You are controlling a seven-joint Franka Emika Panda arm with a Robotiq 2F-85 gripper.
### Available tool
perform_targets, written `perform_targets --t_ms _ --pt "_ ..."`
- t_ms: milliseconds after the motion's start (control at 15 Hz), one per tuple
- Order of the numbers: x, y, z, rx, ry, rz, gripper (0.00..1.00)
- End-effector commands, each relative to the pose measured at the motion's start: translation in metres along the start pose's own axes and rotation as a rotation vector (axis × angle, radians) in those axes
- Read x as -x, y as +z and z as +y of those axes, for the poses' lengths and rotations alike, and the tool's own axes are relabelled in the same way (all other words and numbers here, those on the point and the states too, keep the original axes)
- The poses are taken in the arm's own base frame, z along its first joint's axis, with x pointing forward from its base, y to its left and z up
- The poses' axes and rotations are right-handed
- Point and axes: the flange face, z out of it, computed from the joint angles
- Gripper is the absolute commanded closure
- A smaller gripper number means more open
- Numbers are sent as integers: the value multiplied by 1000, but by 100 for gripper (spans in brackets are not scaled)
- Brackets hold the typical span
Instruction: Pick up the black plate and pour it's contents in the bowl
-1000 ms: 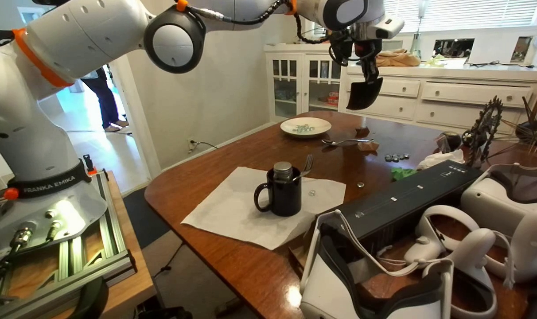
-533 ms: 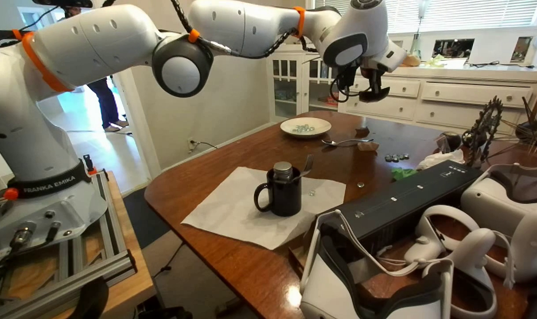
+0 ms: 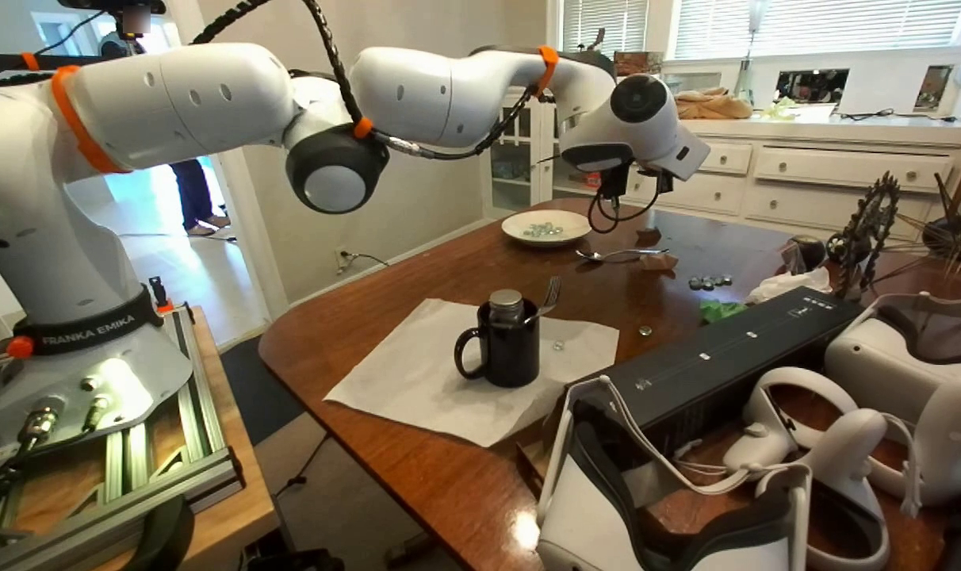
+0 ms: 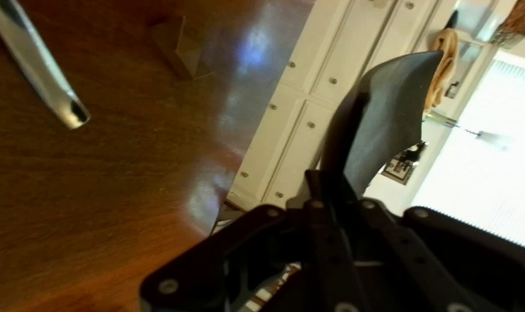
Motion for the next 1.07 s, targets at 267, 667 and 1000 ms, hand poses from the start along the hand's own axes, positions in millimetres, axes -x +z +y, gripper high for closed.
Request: perform_targets --t_ms 267,667,1000 --pt "30 14 -22 -250 26 -292 98" --pt "20 -11 -17 -18 136 -457 98" --pt "-1 -36 -36 135 150 -406 98"
